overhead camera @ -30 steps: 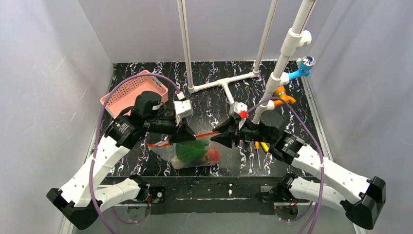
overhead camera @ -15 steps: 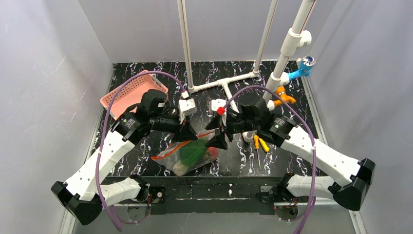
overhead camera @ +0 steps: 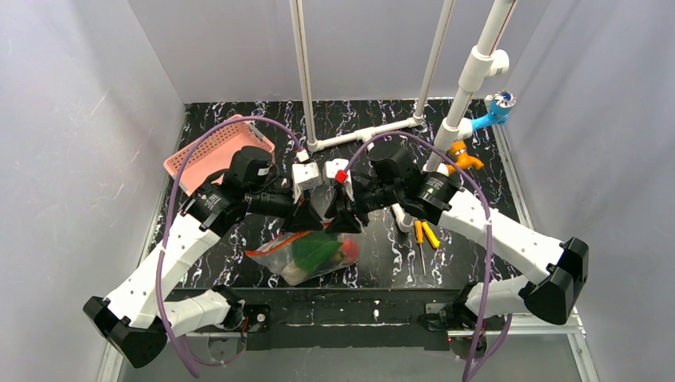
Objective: Place the food in the zip-top bag and seal the zipper
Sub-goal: Zip the zipper food storage bag at the center of the board.
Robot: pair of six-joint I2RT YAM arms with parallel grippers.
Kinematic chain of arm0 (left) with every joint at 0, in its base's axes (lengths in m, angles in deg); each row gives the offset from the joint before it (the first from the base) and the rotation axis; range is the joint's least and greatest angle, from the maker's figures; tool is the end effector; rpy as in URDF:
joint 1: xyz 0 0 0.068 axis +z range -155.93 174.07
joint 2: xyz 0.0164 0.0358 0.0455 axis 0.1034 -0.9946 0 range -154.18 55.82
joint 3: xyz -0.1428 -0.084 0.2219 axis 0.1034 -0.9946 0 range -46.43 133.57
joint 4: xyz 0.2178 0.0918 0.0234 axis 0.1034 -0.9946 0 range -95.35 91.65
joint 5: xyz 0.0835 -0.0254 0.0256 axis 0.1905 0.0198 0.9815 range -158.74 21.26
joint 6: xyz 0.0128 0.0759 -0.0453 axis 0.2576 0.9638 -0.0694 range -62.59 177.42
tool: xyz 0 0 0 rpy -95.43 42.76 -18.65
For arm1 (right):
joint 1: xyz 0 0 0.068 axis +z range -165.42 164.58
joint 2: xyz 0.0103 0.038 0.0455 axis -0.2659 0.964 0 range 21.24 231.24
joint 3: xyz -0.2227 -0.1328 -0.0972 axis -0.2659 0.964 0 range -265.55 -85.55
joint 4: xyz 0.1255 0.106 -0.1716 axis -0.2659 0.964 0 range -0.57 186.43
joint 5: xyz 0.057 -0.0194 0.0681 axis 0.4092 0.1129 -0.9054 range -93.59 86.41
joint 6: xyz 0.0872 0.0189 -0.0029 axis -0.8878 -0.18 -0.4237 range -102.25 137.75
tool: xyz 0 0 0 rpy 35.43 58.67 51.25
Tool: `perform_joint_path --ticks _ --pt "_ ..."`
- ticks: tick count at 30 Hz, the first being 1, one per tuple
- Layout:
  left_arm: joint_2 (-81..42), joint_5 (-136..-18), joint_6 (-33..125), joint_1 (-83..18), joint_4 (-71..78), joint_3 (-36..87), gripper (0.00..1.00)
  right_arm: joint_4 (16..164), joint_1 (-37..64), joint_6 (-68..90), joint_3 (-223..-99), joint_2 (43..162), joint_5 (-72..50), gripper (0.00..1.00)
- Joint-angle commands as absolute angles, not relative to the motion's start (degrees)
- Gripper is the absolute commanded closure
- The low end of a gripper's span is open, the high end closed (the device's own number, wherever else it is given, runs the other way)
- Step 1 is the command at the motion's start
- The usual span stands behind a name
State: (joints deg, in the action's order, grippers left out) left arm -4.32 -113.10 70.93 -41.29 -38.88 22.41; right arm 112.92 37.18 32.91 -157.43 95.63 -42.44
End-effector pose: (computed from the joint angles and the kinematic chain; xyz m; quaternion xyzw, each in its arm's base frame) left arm 0.1353 -0.1642 0.3695 0.5018 0.6609 -0.4092 0.3795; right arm 0.1375 0.2622 0.3627 -0.5921 0.5658 0.4276 0.3828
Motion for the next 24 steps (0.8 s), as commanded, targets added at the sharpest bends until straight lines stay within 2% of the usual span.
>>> perform_joint_path --ticks 1,4,5,6,14,24 --pt "-3.7 -115.1 71.8 -41.1 -38.9 23.5 1.0 112.8 37.6 32.9 -159.8 96.7 -43.4 0.61" --pt "-3.6 -114.5 72.1 -41.1 -40.2 24.0 1.0 111.3 37.6 33.0 -158.4 95.7 -41.5 0.82" --pt "-3.4 -114.0 72.2 -41.1 -40.6 24.1 1.0 110.6 37.6 32.6 -158.0 95.5 -40.1 0.96" --pt "-3.0 -113.4 72.2 -41.1 -41.0 24.0 1.0 109.7 37.6 31.2 -157.6 95.1 -37.3 0.99" --pt "2.0 -104.5 72.5 -41.1 -46.7 22.7 1.0 88.2 37.0 17.4 -141.2 83.4 -7.6 0.99" --pt "13.5 -93.6 70.6 -41.1 -52.8 18.9 1.0 87.5 35.5 13.7 -136.4 78.9 7.9 0.99"
